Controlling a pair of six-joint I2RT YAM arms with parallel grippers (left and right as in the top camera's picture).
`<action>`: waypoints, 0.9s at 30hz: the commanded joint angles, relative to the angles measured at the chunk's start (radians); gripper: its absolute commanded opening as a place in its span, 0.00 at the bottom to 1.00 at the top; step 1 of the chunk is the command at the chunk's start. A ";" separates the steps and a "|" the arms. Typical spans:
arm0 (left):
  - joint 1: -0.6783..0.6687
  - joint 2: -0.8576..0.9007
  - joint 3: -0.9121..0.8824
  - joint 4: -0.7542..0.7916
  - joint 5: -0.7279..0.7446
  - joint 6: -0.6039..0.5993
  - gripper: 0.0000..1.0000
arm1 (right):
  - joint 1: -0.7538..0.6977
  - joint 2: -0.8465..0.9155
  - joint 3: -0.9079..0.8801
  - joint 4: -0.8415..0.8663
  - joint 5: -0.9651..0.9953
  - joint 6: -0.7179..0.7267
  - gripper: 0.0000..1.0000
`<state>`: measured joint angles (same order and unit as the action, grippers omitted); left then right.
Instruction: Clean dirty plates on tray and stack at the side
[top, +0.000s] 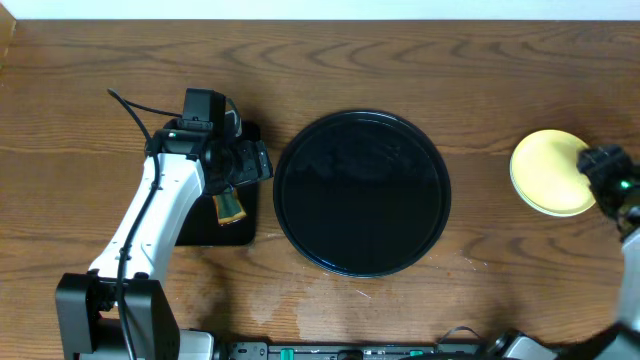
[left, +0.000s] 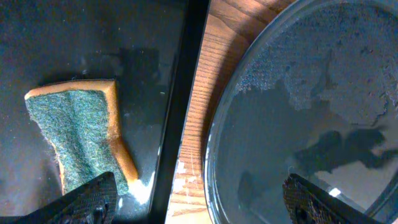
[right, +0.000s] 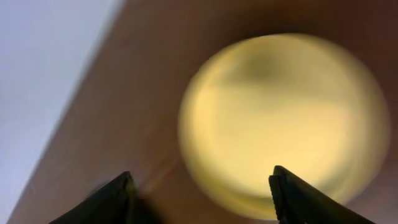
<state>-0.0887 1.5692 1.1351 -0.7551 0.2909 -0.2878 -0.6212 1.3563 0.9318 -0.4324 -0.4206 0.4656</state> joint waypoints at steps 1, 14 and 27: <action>-0.002 0.000 0.014 -0.002 0.011 0.003 0.86 | 0.155 -0.116 0.002 -0.040 -0.145 -0.092 0.67; -0.002 0.000 0.014 -0.002 0.011 0.003 0.86 | 0.731 -0.191 0.002 -0.184 -0.035 -0.421 0.64; -0.002 0.000 0.014 -0.002 0.011 0.003 0.86 | 0.967 -0.191 0.002 -0.081 -0.005 -0.415 0.99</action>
<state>-0.0887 1.5692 1.1351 -0.7551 0.2905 -0.2878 0.3210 1.1694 0.9325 -0.5003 -0.4332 0.0631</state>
